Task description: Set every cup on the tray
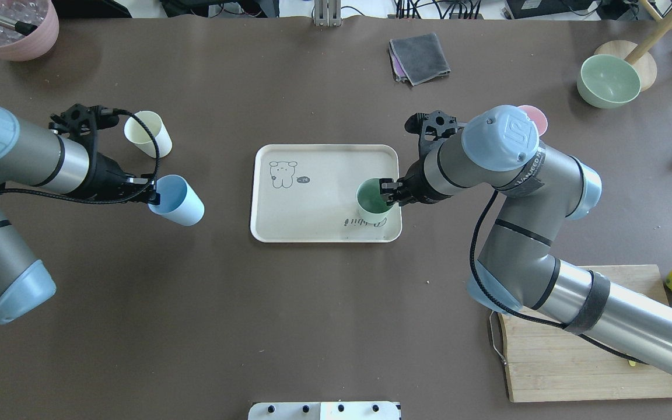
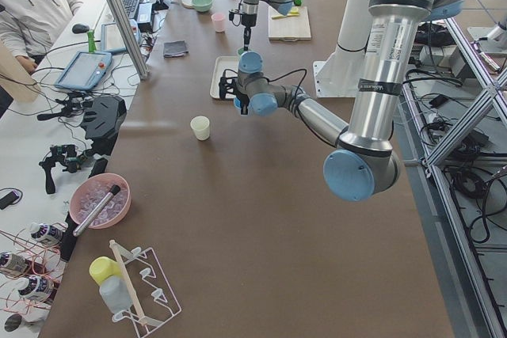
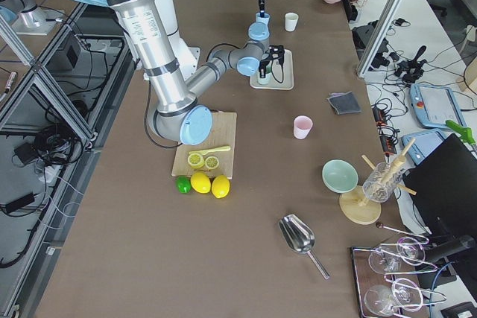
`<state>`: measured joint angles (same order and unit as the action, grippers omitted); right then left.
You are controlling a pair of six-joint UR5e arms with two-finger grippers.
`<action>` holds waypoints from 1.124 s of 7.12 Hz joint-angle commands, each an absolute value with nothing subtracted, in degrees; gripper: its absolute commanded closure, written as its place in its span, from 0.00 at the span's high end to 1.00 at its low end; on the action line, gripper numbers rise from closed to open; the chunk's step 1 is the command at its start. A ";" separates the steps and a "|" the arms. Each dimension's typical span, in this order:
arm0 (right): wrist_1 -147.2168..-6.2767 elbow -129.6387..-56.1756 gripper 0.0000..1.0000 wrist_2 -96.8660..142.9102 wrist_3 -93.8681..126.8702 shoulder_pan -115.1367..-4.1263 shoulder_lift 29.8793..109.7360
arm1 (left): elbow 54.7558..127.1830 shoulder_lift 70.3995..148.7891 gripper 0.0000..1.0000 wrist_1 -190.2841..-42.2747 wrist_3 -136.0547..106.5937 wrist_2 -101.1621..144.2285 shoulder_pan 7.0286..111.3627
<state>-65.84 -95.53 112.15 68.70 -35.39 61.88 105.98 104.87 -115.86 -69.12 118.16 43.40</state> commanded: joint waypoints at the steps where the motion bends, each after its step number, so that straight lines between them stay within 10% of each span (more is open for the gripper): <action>1: -66.18 -96.76 1.00 111.61 68.82 -36.29 61.96 | 101.89 115.10 0.00 -112.68 -73.64 114.81 40.10; 5: -67.84 -96.95 1.00 122.24 54.47 -50.06 69.33 | 93.70 122.78 0.11 -112.59 -73.92 107.76 34.73; 6: -70.72 -96.07 1.00 122.95 49.18 -52.88 69.78 | 93.17 122.96 0.79 -112.67 -73.92 107.67 34.28; 8: -73.21 -91.61 1.00 122.87 42.92 -57.02 69.26 | 93.69 122.79 0.97 -112.59 -73.48 108.01 35.15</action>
